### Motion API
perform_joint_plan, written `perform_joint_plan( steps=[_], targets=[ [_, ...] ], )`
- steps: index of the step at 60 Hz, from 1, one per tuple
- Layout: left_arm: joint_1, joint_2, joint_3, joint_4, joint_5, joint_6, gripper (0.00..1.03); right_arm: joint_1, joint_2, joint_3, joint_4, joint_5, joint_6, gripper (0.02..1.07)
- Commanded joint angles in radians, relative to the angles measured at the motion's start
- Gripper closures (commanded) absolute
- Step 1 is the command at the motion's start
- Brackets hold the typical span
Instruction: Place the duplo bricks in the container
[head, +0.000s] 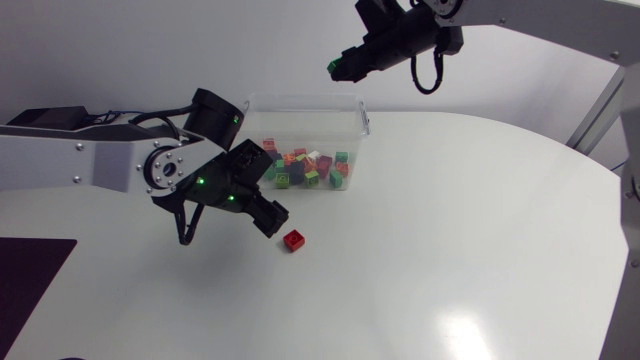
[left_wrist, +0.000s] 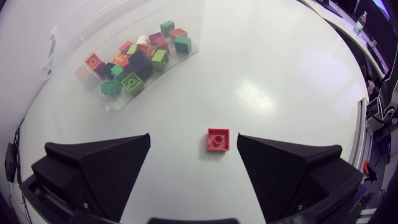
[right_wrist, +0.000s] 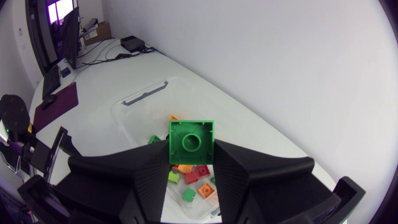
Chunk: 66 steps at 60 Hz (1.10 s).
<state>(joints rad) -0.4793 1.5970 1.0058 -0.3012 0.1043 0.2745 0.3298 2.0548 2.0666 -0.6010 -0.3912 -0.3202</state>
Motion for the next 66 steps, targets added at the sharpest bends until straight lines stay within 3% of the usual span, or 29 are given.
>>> perform_joint_plan(
  steps=[1,6,9,11,12,23,40,66],
  targets=[
    [-0.004,0.043,-0.033,-0.003,0.003,0.032,0.08,0.015,0.059,0.063,0.013,0.012,0.033,0.81],
    [-0.007,0.072,-0.035,-0.003,0.003,0.034,0.09,0.017,0.117,0.125,0.007,0.04,0.047,0.79],
    [-0.016,0.087,-0.035,-0.003,-0.002,0.034,0.1,0.014,0.153,0.168,0.001,0.061,0.067,0.48],
    [-0.024,0.095,-0.035,-0.003,-0.006,0.034,0.1,0.009,0.171,0.196,-0.01,0.074,0.079,0.15],
    [-0.028,0.096,-0.035,-0.001,-0.008,0.034,0.1,0.008,0.177,0.204,-0.013,0.075,0.081,0.03],
    [-0.045,0.167,-0.004,0.004,-0.015,0.058,0.1,-0.015,0.145,0.194,-0.016,0.074,0.092,0.06],
    [-0.081,0.279,0.109,-0.013,-0.052,0.058,0.16,-0.043,-0.045,-0.005,-0.002,0.074,0.078,0.06],
    [-0.082,0.451,0.441,-0.424,-0.094,0.061,0.16,-0.172,-0.314,-0.307,-0.013,0.075,0.032,0.06]
  ],
)
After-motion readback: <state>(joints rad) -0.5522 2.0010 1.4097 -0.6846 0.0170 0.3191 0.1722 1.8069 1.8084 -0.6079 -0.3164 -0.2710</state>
